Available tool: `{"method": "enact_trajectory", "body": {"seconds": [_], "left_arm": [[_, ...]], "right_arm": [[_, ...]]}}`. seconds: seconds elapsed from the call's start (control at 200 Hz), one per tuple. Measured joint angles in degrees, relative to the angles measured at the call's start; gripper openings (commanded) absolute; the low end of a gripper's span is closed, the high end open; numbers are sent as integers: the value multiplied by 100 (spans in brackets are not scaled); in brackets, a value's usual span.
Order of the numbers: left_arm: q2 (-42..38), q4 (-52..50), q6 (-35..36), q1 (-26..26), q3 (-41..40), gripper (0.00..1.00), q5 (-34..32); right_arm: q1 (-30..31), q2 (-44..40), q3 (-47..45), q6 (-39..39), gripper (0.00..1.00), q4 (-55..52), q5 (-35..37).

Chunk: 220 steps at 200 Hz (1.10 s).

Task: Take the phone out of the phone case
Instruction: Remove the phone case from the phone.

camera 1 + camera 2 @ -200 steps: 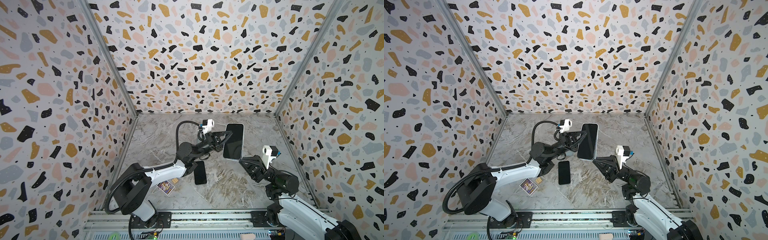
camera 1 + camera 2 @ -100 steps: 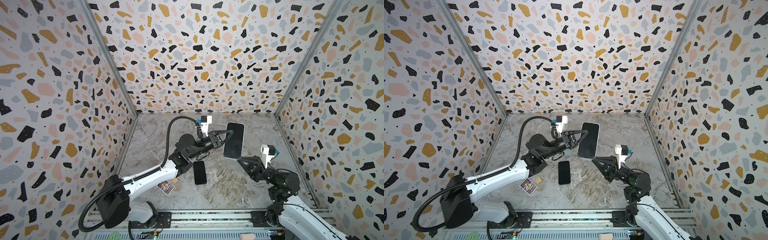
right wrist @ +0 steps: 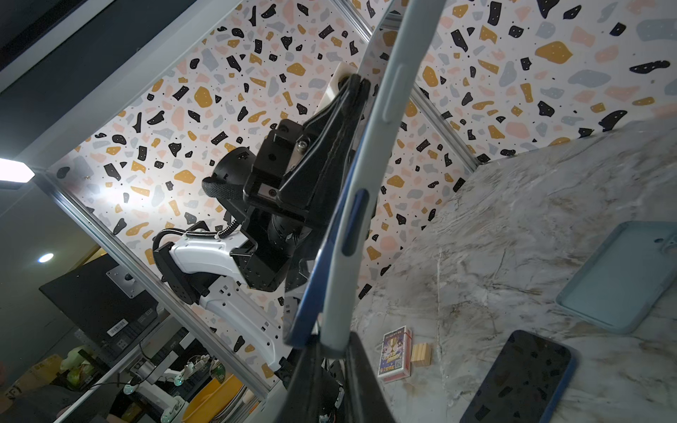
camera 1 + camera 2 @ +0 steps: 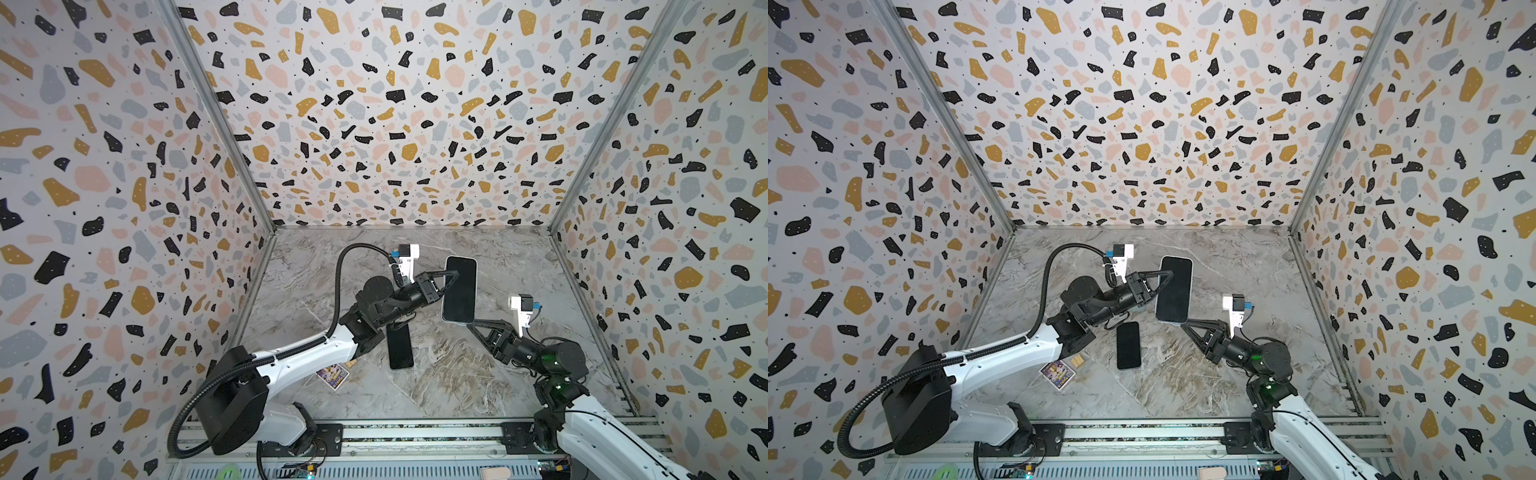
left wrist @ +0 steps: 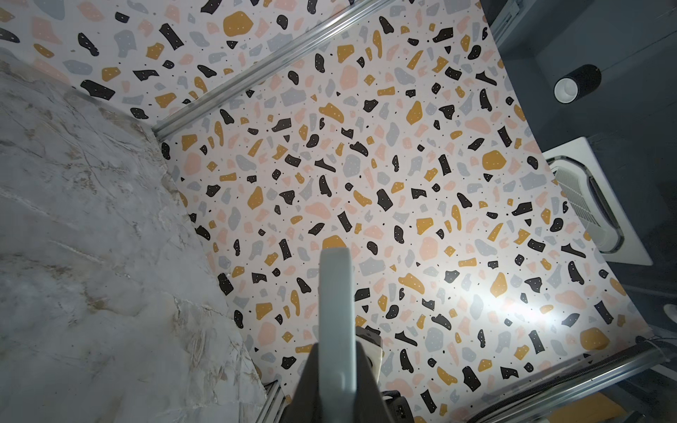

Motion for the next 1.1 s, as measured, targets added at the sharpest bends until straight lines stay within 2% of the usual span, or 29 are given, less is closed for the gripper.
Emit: {"method": "enact_trajectory", "body": {"seconds": [0.326, 0.636, 0.807, 0.952, 1.102], "left_arm": [[92, 245, -83, -81, -146, 0, 122], [96, 531, -103, -107, -354, 0, 138], [116, 627, -111, -118, -376, 0, 120], [302, 1001, -240, -140, -378, 0, 118], [463, 1222, -326, -144, -428, 0, 63]], "right_arm": [[-94, -122, -31, 157, 23, -157, 485], [-129, 376, -109, 549, 30, 448, 380], [-44, 328, -236, 765, 34, 625, 363], [83, 321, -260, 855, 32, 649, 372], [157, 457, -321, 970, 20, 813, 365]]}}
